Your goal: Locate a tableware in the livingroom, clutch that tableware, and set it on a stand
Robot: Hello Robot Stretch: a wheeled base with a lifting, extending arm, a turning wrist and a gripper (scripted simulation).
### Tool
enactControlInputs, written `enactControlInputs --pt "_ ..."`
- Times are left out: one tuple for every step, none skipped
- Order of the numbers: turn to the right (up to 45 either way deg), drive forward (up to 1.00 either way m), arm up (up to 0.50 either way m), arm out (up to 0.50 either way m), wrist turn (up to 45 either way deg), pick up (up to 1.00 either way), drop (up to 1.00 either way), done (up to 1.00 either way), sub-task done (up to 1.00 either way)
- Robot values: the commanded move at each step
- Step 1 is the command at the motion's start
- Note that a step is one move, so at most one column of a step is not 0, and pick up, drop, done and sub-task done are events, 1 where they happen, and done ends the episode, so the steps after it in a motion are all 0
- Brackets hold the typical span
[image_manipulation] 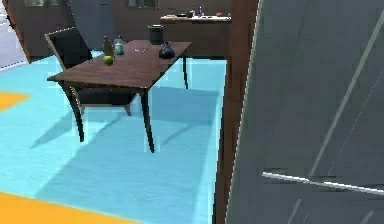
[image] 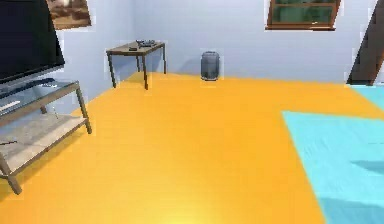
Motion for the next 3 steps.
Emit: enactControlInputs --pt "-6.0 0.00 0.00 0.00 0.0 0.00 0.00 0.00 0.00" --pt "0.0 1.00 0.00 0.00 0.0 0.00 0.00 0.00 0.00" --pt "0.0 1.00 0.00 0.00 0.0 0.00 0.00 0.00 0.00"
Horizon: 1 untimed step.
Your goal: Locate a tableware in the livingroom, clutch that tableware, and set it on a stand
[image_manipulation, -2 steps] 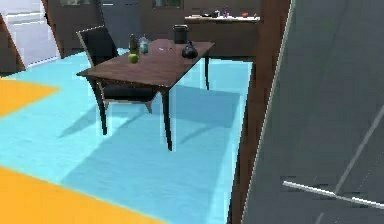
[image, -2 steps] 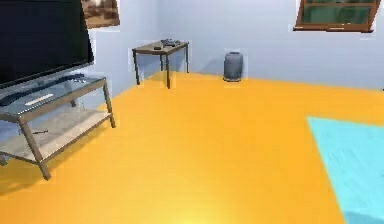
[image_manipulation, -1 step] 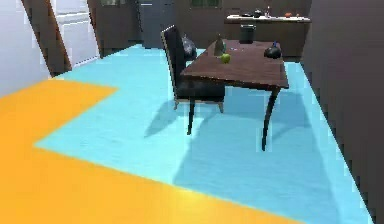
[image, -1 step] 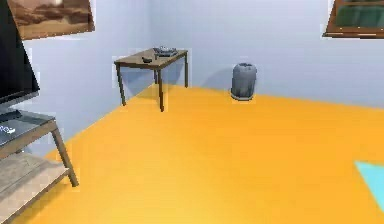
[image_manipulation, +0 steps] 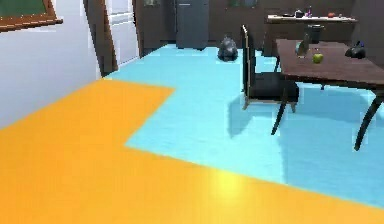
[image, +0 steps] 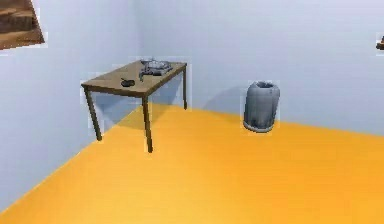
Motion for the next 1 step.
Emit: enactControlInputs --pt "0.0 1.00 0.00 0.00 0.0 0.00 0.00 0.00 0.00"
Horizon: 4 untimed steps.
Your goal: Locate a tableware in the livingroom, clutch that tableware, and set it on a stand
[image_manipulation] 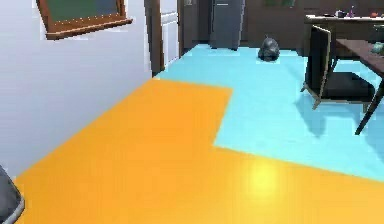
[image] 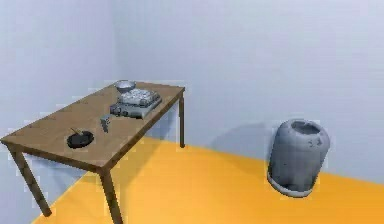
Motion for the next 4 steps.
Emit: enactControlInputs --pt "0.0 1.00 0.00 0.00 0.0 0.00 0.00 0.00 0.00" --pt "3.0 0.00 0.00 0.00 0.0 0.00 0.00 0.00 0.00" --pt "0.0 0.25 0.00 0.00 0.0 0.00 0.00 0.00 0.00" --pt "-45.0 0.00 0.00 0.00 0.0 0.00 0.00 0.00 0.00"
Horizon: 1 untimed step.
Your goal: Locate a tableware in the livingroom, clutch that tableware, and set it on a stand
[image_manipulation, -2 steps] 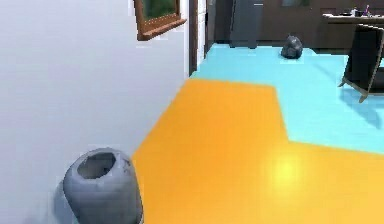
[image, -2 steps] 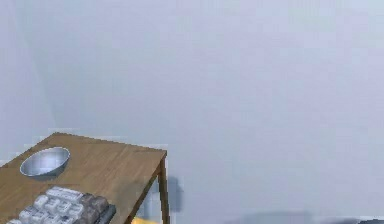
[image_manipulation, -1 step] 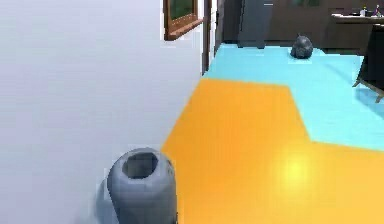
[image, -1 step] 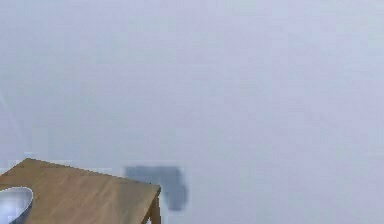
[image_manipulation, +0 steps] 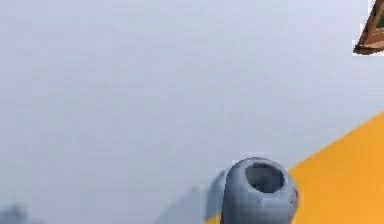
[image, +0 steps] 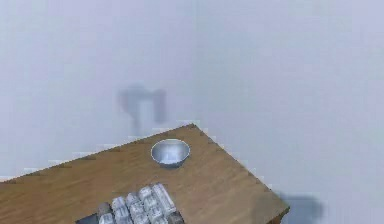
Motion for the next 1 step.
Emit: enactControlInputs --pt "-45.0 0.00 0.00 0.00 0.0 0.00 0.00 0.00 0.00"
